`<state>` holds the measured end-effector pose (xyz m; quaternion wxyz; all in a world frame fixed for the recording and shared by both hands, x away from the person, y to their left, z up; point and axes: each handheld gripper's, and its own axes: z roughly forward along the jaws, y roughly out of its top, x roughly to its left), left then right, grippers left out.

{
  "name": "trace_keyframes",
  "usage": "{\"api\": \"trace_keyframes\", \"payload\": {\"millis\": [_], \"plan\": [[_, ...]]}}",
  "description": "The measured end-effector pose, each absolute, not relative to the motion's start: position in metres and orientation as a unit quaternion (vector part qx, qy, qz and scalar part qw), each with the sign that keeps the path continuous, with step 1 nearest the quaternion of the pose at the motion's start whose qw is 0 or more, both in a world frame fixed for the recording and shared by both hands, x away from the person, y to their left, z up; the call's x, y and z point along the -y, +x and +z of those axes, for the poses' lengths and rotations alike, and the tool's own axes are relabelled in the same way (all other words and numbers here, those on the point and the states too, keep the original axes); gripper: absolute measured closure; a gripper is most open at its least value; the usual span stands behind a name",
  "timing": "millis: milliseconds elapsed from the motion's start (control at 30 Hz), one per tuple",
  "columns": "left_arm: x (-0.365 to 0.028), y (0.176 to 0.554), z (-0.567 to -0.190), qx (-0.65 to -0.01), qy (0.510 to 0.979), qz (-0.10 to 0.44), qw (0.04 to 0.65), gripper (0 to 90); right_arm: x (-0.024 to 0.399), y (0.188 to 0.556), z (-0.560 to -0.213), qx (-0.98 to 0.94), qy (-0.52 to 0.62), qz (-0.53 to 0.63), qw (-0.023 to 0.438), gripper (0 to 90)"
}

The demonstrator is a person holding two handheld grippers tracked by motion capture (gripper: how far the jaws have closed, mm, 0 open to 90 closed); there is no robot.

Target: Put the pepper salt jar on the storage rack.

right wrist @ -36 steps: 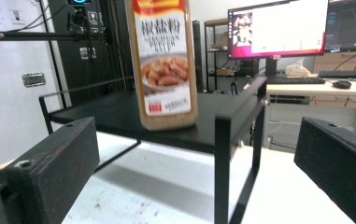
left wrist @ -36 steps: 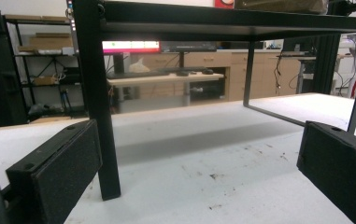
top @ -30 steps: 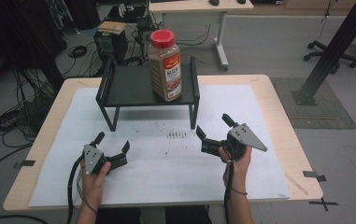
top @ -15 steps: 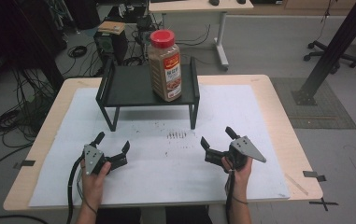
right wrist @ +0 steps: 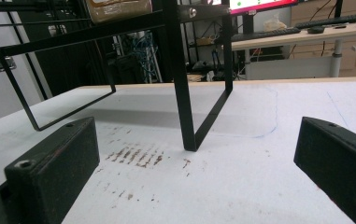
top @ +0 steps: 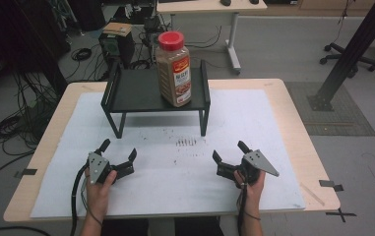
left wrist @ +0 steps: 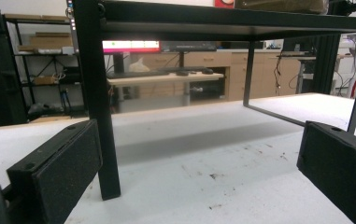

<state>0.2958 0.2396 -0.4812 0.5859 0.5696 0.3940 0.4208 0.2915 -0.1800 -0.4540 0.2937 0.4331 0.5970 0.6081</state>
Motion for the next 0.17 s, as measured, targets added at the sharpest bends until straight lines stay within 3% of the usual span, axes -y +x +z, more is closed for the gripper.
{"api": "trace_keyframes", "payload": {"millis": [167], "plan": [[-0.2396,0.2958,-0.4812,-0.394,0.570,0.421,0.586,0.4,0.1795,0.2920,-0.4564,-0.597,0.433,0.608,0.293,0.0]]}}
